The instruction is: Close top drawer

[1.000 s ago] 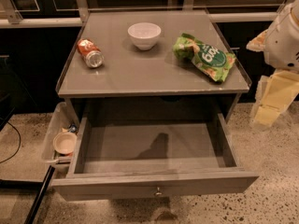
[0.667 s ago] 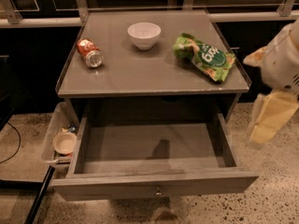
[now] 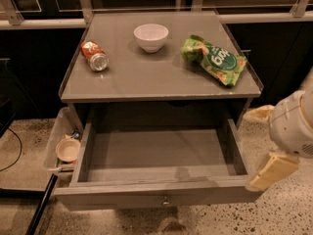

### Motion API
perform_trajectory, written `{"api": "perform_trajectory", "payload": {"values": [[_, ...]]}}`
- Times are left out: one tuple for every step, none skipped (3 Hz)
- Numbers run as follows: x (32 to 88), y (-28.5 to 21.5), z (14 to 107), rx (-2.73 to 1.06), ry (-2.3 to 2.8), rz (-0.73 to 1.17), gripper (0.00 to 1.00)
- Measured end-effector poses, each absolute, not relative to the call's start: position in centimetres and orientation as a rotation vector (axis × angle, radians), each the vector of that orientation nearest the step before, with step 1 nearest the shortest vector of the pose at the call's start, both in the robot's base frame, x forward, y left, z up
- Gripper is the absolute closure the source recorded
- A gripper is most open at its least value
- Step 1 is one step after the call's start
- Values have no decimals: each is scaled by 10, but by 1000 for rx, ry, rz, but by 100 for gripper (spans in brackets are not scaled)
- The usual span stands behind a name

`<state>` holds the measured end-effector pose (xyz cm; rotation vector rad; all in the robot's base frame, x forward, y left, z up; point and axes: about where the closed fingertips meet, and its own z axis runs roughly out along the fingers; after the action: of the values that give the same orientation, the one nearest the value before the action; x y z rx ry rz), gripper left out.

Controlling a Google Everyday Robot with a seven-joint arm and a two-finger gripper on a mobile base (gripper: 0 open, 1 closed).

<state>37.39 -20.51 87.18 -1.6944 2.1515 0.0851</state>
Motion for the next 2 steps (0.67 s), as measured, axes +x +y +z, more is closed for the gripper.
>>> {"api": "perform_trajectory", "payload": {"values": [[363, -218, 826, -1618, 2087, 208, 42], [364, -212, 830, -1659, 2004, 217, 65]]}}
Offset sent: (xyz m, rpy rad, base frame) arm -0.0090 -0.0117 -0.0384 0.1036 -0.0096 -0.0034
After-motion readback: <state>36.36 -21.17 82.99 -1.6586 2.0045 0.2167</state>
